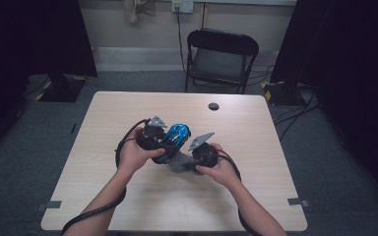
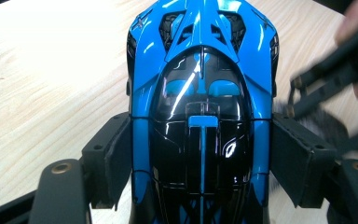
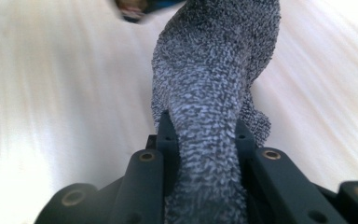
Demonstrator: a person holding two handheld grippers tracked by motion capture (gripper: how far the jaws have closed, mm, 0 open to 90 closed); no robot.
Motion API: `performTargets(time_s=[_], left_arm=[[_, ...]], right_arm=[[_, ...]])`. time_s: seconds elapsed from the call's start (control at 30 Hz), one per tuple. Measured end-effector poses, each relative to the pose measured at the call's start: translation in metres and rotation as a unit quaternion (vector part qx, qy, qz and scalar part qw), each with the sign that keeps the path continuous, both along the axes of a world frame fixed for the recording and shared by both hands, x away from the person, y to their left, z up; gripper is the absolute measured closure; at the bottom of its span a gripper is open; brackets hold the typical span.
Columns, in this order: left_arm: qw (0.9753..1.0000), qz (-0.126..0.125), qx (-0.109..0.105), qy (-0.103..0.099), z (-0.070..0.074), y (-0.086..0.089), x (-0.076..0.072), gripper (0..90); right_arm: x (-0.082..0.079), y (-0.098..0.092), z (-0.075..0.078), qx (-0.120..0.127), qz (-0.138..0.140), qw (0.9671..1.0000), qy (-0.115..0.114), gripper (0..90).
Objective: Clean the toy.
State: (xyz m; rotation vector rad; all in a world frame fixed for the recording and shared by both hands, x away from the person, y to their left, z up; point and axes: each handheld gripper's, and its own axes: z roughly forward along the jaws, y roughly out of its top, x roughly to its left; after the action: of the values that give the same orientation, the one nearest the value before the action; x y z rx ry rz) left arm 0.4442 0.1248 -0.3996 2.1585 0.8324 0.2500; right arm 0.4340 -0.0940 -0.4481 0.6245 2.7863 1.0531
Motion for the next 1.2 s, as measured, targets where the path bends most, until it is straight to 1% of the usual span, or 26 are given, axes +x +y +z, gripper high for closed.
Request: performTargets(time_s=[0.07, 0.13, 0.23, 0.43, 0.5, 0.53, 0.57, 0.6, 0.63, 0.67, 0.7, 0.8, 0.87, 0.93, 1.0, 1.03, 1.17, 1.2], left_arm=[[1.0, -0.001, -0.001, 0.004, -0.002, 0.002, -0.002, 28.0], [1.0, -0.001, 0.005, 0.003, -0.004, 0.004, -0.004, 28.1], [0.9999, -0.001, 0.009, 0.007, -0.008, 0.008, -0.005, 28.1], [0.9999, 0.002, 0.01, 0.013, -0.015, 0.013, -0.007, 28.0], [0.9998, 0.001, 0.014, 0.015, -0.016, 0.013, -0.008, 28.1], [0.9998, 0.002, 0.018, 0.012, -0.017, 0.013, -0.008, 28.1], [0.9997, 0.001, 0.017, 0.017, -0.018, 0.012, -0.008, 28.1], [0.9997, -0.001, 0.021, 0.015, -0.019, 0.011, -0.008, 28.0], [0.9996, -0.003, 0.019, 0.019, -0.02, 0.01, -0.008, 28.1], [0.9996, -0.001, 0.017, 0.021, -0.02, 0.009, -0.008, 28.1], [0.9997, -0.002, 0.018, 0.019, -0.02, 0.009, -0.007, 28.0], [0.9997, -0.002, 0.015, 0.021, -0.02, 0.007, -0.007, 28.1], [0.9997, -0.004, 0.016, 0.018, -0.019, 0.007, -0.006, 28.1], [0.9998, -0.003, 0.012, 0.017, -0.018, 0.007, -0.006, 28.1], [0.9997, -0.003, 0.013, 0.018, -0.017, 0.005, -0.005, 28.0], [0.9997, -0.005, 0.016, 0.017, -0.017, 0.005, -0.005, 28.1], [0.9998, -0.003, 0.014, 0.017, -0.016, 0.003, -0.004, 28.0], [0.9998, -0.003, 0.013, 0.017, -0.016, 0.002, -0.003, 28.1]], right_arm=[[0.004, -0.009, 0.002, 0.0, -0.02, 0.9998, 0.001, 73.3], [0.009, -0.018, 0.006, 0.0, -0.036, 0.9993, -0.004, 73.3], [0.012, -0.027, 0.013, 0.007, -0.053, 0.9985, -0.009, 73.3], [0.016, -0.034, 0.026, 0.006, -0.066, 0.9976, -0.021, 73.3], [0.016, -0.034, 0.027, 0.008, -0.066, 0.9976, -0.021, 73.3], [0.016, -0.033, 0.028, 0.01, -0.065, 0.9976, -0.021, 73.3], [0.016, -0.031, 0.028, 0.013, -0.063, 0.9977, -0.019, 73.3], [0.016, -0.03, 0.028, 0.017, -0.059, 0.9979, -0.02, 73.3], [0.015, -0.027, 0.029, 0.017, -0.059, 0.9979, -0.019, 73.3], [0.014, -0.025, 0.029, 0.014, -0.053, 0.9983, -0.021, 73.3], [0.014, -0.022, 0.029, 0.015, -0.049, 0.9984, -0.023, 73.3], [0.013, -0.017, 0.028, 0.015, -0.041, 0.9988, -0.022, 73.3], [0.012, -0.016, 0.026, 0.016, -0.039, 0.9989, -0.02, 73.3], [0.011, -0.015, 0.024, 0.019, -0.036, 0.999, -0.019, 73.3], [0.009, -0.012, 0.022, 0.019, -0.032, 0.9992, -0.016, 73.3], [0.009, -0.011, 0.021, 0.018, -0.029, 0.9993, -0.017, 73.3], [0.006, -0.005, 0.02, 0.013, -0.019, 0.9995, -0.02, 73.3], [0.006, -0.004, 0.019, 0.013, -0.018, 0.9996, -0.018, 73.3]])
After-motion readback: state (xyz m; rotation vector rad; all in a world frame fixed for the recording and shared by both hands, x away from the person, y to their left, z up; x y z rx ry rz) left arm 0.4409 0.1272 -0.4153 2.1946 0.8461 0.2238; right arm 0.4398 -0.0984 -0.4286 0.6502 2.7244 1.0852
